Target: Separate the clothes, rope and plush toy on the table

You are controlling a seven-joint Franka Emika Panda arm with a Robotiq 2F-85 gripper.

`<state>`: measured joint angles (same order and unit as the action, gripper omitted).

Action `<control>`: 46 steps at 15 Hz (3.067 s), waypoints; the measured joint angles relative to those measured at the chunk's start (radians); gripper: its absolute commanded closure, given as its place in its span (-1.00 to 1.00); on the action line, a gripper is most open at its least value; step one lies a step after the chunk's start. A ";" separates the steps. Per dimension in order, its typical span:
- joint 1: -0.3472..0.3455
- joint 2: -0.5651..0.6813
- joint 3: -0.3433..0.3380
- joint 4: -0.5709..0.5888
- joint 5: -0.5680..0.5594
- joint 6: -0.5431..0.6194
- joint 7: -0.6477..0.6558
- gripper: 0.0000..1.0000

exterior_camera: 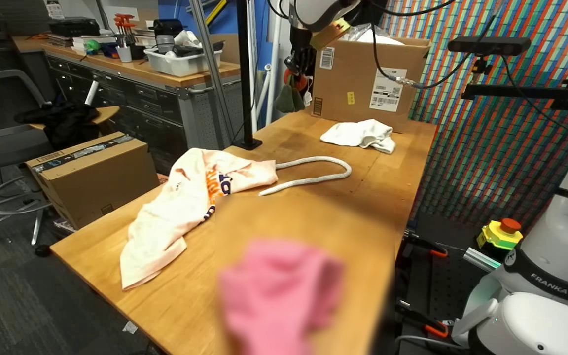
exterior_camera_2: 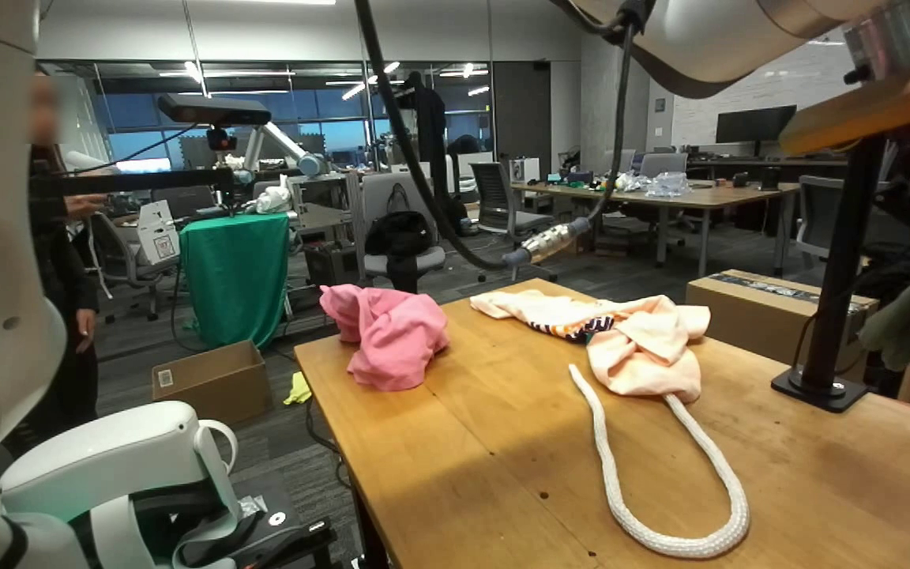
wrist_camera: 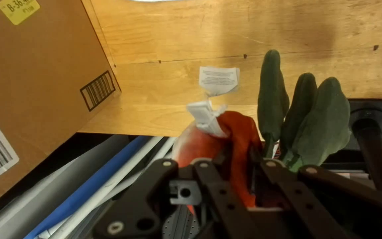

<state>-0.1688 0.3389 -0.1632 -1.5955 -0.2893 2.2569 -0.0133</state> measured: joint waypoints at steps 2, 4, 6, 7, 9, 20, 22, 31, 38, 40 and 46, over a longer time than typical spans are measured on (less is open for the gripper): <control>-0.012 0.059 0.000 0.050 0.003 -0.003 -0.024 0.86; -0.023 0.116 0.000 0.099 0.010 -0.008 -0.046 0.86; -0.031 0.167 0.000 0.142 0.020 -0.011 -0.069 0.86; -0.033 0.191 0.000 0.163 0.027 -0.012 -0.080 0.86; -0.038 0.232 0.004 0.204 0.044 -0.011 -0.099 0.86; -0.045 0.356 0.020 0.338 0.101 -0.021 -0.148 -0.17; -0.046 0.361 0.024 0.346 0.106 -0.036 -0.160 -0.44; -0.050 0.358 0.036 0.346 0.120 -0.114 -0.190 -1.00; -0.046 0.284 0.094 0.215 0.147 -0.217 -0.245 -1.00; -0.039 0.249 0.105 0.149 0.147 -0.214 -0.263 -1.00; -0.007 0.139 0.116 -0.093 0.143 -0.095 -0.304 -1.00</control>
<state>-0.1761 0.4776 -0.0468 -1.6887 -0.1466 2.1621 -0.3170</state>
